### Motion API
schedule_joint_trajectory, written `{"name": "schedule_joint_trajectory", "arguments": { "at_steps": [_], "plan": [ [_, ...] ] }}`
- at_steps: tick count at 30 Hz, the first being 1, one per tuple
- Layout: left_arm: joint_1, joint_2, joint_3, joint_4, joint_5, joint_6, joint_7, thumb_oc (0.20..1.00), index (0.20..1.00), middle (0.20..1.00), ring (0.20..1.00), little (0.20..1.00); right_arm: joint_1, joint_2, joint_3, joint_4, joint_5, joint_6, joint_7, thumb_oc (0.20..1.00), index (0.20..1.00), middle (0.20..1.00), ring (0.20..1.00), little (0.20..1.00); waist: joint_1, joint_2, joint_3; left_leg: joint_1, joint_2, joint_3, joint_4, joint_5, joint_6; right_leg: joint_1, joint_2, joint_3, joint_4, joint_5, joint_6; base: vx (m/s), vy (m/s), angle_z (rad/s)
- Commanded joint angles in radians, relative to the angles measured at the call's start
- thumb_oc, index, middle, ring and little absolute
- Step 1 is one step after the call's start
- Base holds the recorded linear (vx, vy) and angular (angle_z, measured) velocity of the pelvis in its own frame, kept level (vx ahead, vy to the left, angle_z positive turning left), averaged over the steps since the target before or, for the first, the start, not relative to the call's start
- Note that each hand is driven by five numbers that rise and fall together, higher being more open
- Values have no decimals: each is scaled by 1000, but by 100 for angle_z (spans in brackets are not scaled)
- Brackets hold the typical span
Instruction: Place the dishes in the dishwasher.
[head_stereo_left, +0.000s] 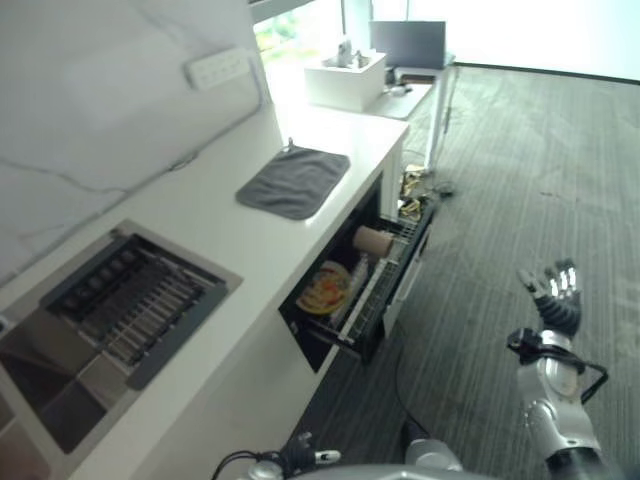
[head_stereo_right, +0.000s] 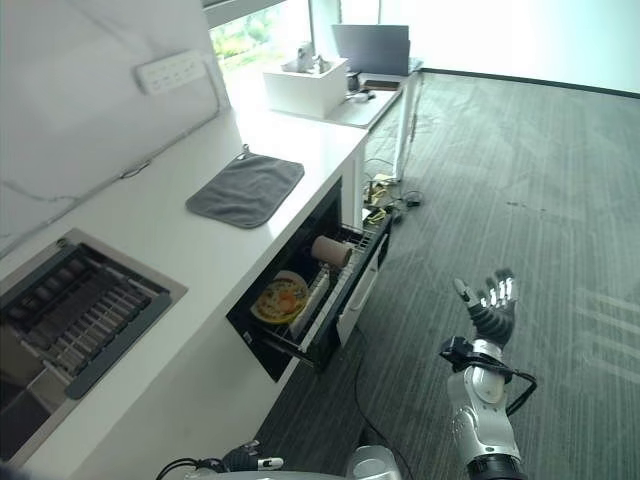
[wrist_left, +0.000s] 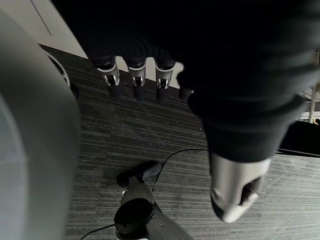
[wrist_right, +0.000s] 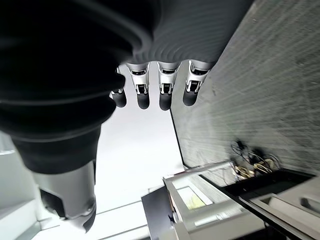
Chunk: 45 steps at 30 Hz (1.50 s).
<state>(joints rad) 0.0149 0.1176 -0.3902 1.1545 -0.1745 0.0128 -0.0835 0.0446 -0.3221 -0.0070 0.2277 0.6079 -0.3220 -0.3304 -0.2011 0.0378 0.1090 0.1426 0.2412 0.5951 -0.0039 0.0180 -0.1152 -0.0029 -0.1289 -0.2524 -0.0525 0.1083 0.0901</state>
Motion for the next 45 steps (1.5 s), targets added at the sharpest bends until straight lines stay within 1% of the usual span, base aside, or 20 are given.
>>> {"name": "schedule_joint_trajectory", "arguments": {
  "at_steps": [1, 5, 8, 13, 17, 18, 19, 22, 24, 29, 32, 35, 36, 37, 38, 39, 42, 43, 44, 45],
  "plan": [
    [36, 45, -34, 68, 70, 70, 50, 1000, 1000, 1000, 1000, 1000, -113, 39, -9, -10, 85, -22, 51, 1000, 1000, 1000, 1000, 1000, 21, -64, 35, -26, 75, -39, 70, -29, -25, 85, -77, -24, 65, -144, 57, 91, 4, 39],
    [50, 62, 8, 116, 57, 95, 57, 1000, 1000, 1000, 1000, 1000, -145, 61, -9, 69, 122, -33, 19, 1000, 1000, 1000, 1000, 1000, 65, -61, 32, -31, 73, -72, 58, -22, -34, 94, -83, -47, 61, -146, 63, 72, 16, 27],
    [60, 69, 38, 130, -13, 95, 53, 1000, 1000, 1000, 1000, 1000, -175, 72, -7, 145, 182, -4, 10, 1000, 1000, 1000, 1000, 1000, 99, -58, 31, -45, 69, -85, 45, 0, -25, 88, -88, -69, 59, -133, 58, 20, 17, 26],
    [86, 71, 97, 155, -92, 66, 31, 1000, 1000, 1000, 1000, 1000, -225, 125, 15, 328, 307, -44, 21, 1000, 1000, 1000, 1000, 1000, 162, -41, 33, -59, 56, -136, 40, 6, -27, 97, -102, -98, 61, -132, 61, 109, 58, 24],
    [77, 73, 109, 155, -89, 51, 20, 1000, 1000, 1000, 1000, 1000, -277, 150, 28, 438, 385, -89, 37, 1000, 1000, 1000, 1000, 1000, 199, -26, 43, -81, 44, -163, 53, 1, -24, 78, -115, -110, 80, -134, 65, 41, 54, 20],
    [66, 76, 105, 153, -100, 48, 20, 1000, 1000, 1000, 1000, 1000, -308, 147, 15, 483, 399, -105, 23, 1000, 1000, 1000, 1000, 1000, 208, -20, 51, -98, 40, -171, 64, -4, -23, 61, -121, -112, 93, -135, 67, -41, 58, 27],
    [52, 82, 104, 149, -120, 47, 14, 1000, 1000, 1000, 1000, 1000, -354, 136, 2, 525, 406, -118, -41, 1000, 1000, 1000, 1000, 1000, 217, -13, 64, -117, 36, -177, 73, -6, -22, 41, -126, -113, 106, -134, 70, -66, 58, 19],
    [15, 92, 109, 150, -141, 35, -4, 1000, 1000, 1000, 1000, 1000, -410, 95, -44, 608, 437, -150, -104, 1000, 1000, 1000, 1000, 1000, 228, -2, 96, -156, 28, -193, 87, -8, -19, 1, -136, -113, 131, -134, 76, -100, 40, 15],
    [-1, 105, 108, 140, -141, 33, -21, 1000, 1000, 1000, 1000, 1000, -410, 63, -74, 647, 446, -172, -185, 1000, 1000, 1000, 1000, 1000, 231, 5, 125, -184, 25, -197, 107, -13, -12, -32, -151, -120, 177, -143, 81, -101, 7, 27],
    [2, 116, 104, 132, -138, 47, -25, 1000, 1000, 1000, 1000, 1000, -337, 67, -94, 652, 434, -198, -182, 1000, 1000, 1000, 1000, 1000, 218, 1, 130, -203, 31, -189, 155, -27, 1, -42, -144, -118, 258, -193, 64, 35, -23, -1],
    [4, 128, 114, 137, -143, 44, -33, 1000, 1000, 1000, 1000, 1000, -301, 70, -105, 669, 449, -197, -115, 1000, 1000, 1000, 1000, 1000, 207, -3, 134, -222, 48, -185, 206, -43, 8, -52, -136, -110, 337, -243, 43, 118, -66, -16],
    [-7, 130, 121, 146, -181, 29, -31, 1000, 1000, 1000, 1000, 1000, -315, 62, -93, 689, 447, -197, -44, 1000, 1000, 1000, 1000, 1000, 200, 2, 154, -291, 74, -190, 291, -58, 7, -94, -117, -97, 433, -301, 8, 45, -59, -30],
    [-7, 133, 122, 147, -189, 25, -30, 1000, 1000, 1000, 1000, 1000, -326, 52, -88, 687, 437, -184, -25, 1000, 1000, 1000, 1000, 1000, 200, 1, 163, -311, 74, -208, 326, -80, -5, -99, -114, -85, 464, -333, 6, -40, -60, -24],
    [-13, 135, 125, 150, -191, 22, -33, 1000, 1000, 1000, 1000, 1000, -340, 42, -82, 684, 432, -170, -3, 1000, 1000, 1000, 1000, 1000, 202, 7, 172, -339, 83, -202, 340, -56, 5, -119, -107, -92, 475, -326, -12, -28, -44, -12],
    [-17, 140, 127, 153, -193, 22, -38, 1000, 1000, 1000, 1000, 1000, -374, 19, -67, 680, 435, -132, 73, 1000, 1000, 1000, 1000, 1000, 205, 9, 189, -378, 85, -227, 394, -67, -10, -140, -104, -80, 529, -372, -20, -109, -34, -6],
    [-23, 145, 134, 158, -191, 22, -41, 1000, 1000, 1000, 1000, 1000, -402, 5, -59, 673, 442, -104, 142, 1000, 1000, 1000, 1000, 1000, 206, 12, 198, -403, 86, -231, 414, -62, -10, -160, -100, -79, 556, -387, -30, -43, -27, 7],
    [-33, 157, 147, 168, -188, 17, -54, 1000, 1000, 1000, 1000, 1000, -438, -6, -39, 647, 468, -51, 281, 1000, 1000, 1000, 1000, 1000, 207, 13, 213, -444, 89, -237, 447, -51, -11, -194, -93, -78, 603, -409, -45, -50, -14, 11],
    [-39, 161, 151, 170, -189, 18, -58, 1000, 1000, 1000, 1000, 1000, -449, -9, -31, 637, 480, -21, 331, 1000, 1000, 1000, 1000, 1000, 207, 12, 218, -459, 90, -239, 459, -49, -11, -207, -92, -77, 620, -416, -49, -36, -17, 9],
    [-46, 168, 160, 170, -184, 22, -68, 1000, 1000, 1000, 1000, 1000, -465, -16, -21, 621, 526, 50, 410, 1000, 1000, 1000, 1000, 1000, 208, 12, 227, -476, 92, -244, 474, -44, -12, -222, -92, -75, 640, -424, -55, -18, -14, 11],
    [-49, 169, 162, 170, -181, 22, -70, 1000, 1000, 1000, 1000, 1000, -470, -18, -20, 621, 534, 63, 426, 1000, 1000, 1000, 1000, 1000, 208, 11, 229, -479, 92, -245, 477, -43, -12, -225, -92, -74, 643, -426, -56, -7, -7, 4]
  ]
}}
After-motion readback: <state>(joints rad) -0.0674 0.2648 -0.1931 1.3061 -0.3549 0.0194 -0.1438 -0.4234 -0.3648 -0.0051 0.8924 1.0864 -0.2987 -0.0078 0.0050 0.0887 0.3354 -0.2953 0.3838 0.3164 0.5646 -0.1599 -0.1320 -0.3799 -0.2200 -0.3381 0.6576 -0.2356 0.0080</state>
